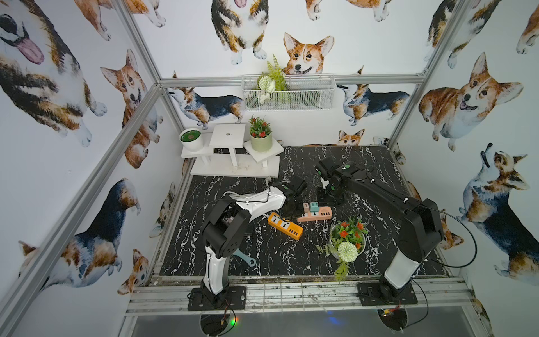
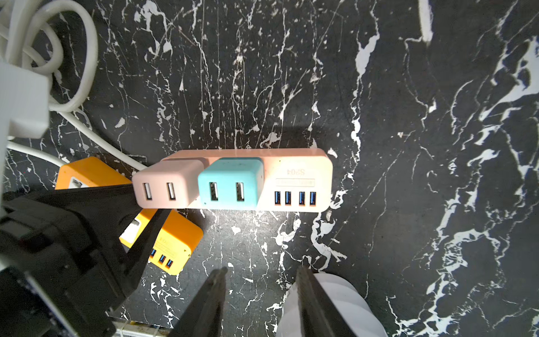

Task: Pull the plug off the socket
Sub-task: Remove the plug from the socket.

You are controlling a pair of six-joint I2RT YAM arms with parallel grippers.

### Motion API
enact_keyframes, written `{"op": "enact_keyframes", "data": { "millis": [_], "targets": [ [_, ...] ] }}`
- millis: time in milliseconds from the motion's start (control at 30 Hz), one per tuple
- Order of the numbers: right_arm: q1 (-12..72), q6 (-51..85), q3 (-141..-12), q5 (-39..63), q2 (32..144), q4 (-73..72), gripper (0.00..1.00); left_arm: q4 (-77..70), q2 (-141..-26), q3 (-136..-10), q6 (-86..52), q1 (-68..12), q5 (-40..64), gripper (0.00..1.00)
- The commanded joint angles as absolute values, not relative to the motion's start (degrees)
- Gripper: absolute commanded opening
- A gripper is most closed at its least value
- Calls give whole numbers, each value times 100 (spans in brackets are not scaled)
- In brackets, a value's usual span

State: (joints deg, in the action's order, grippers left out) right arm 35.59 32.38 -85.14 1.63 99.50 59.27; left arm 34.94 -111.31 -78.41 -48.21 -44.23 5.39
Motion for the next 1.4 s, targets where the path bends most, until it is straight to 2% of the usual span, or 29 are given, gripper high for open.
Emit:
{"op": "enact_keyframes", "data": {
  "millis": [0, 133, 267, 467, 533, 800, 933, 1133, 1367],
  "targets": [
    [3560, 3326, -8527, 272, 9949, 5815, 47, 3483, -11184, -7738, -4908, -4436, 176, 32],
    [3530, 2798, -8591, 390, 9919, 5777, 50, 3539, -11232, -7718, -4926, -4447, 158, 31],
    [3237, 1499, -8460, 696, 9724, 5617, 62, 3679, -11232, -7739, -4900, -4456, 98, 31],
    [2725, -53, -8199, 1505, 9452, 5013, 62, 3866, -11328, -7882, -4842, -4456, 101, 30],
    [2666, -558, -8224, 1620, 9545, 5008, 66, 3892, -11330, -7884, -4838, -4456, 84, 30],
    [2584, -2263, -8179, 2433, 9946, 4762, 68, 3988, -11381, -7942, -4815, -4456, 70, 29],
    [2663, -3165, -7826, 2329, 9791, 4121, 71, 4019, -11402, -7924, -4870, -4456, 74, 29],
    [2640, -3732, -7448, 2388, 9886, 3857, 75, 4066, -11442, -8015, -4873, -4456, 61, 28],
    [2556, -4232, -7257, 2584, 10094, 3725, 75, 4095, -11483, -8038, -4922, -4456, 96, 28]
  ]
}}
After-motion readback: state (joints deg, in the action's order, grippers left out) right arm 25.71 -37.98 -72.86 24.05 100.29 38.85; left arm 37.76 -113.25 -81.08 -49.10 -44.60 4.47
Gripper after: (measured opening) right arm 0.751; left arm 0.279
